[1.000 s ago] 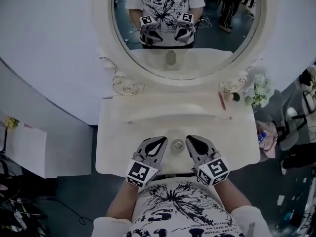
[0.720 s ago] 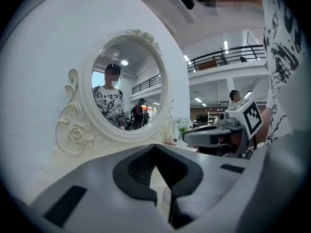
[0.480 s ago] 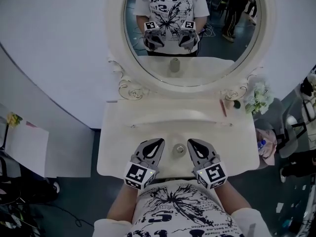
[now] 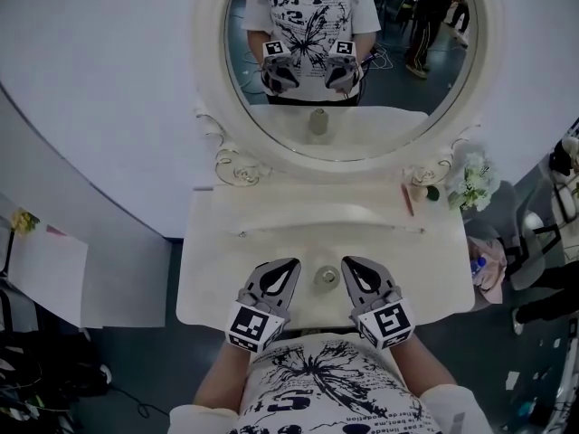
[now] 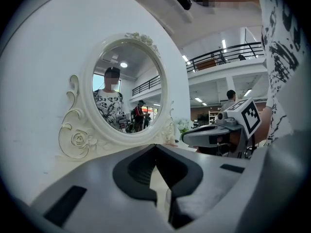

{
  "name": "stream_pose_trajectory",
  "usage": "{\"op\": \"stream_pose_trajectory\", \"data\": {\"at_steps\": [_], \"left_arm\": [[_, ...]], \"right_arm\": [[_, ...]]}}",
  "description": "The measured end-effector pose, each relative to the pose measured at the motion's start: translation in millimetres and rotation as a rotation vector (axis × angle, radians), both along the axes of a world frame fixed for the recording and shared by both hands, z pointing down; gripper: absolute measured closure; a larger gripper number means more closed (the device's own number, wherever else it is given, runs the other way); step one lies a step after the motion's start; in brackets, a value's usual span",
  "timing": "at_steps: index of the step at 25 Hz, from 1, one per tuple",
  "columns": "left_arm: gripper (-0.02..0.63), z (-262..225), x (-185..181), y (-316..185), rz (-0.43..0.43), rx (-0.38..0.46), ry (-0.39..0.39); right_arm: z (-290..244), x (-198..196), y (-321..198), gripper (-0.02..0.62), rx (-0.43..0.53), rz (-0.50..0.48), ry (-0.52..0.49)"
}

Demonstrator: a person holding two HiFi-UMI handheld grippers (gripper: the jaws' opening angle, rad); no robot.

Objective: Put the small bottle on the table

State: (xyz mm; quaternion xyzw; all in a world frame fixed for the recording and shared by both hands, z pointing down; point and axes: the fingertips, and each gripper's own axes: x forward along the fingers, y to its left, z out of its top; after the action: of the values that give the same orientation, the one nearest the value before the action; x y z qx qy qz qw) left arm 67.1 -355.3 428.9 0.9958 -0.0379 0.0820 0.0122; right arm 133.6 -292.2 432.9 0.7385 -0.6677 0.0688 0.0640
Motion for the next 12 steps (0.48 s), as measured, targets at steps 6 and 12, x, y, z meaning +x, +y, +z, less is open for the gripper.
{"op": "stream_pose_trajectory", "data": {"at_steps": [6, 12], "left_arm": [[0.586, -3.2, 1.8, -9.7, -0.038, -0.003, 0.008], [0.586, -6.5, 5.3, -10.3, -0.046, -0.003, 0.018]], "right_arm": [[-1.3, 6.7, -1.5, 0.578, 0.002, 0.016, 0.004], [4.2, 3.9, -0.2, 0.578, -0.012, 0.018, 0.009]]}}
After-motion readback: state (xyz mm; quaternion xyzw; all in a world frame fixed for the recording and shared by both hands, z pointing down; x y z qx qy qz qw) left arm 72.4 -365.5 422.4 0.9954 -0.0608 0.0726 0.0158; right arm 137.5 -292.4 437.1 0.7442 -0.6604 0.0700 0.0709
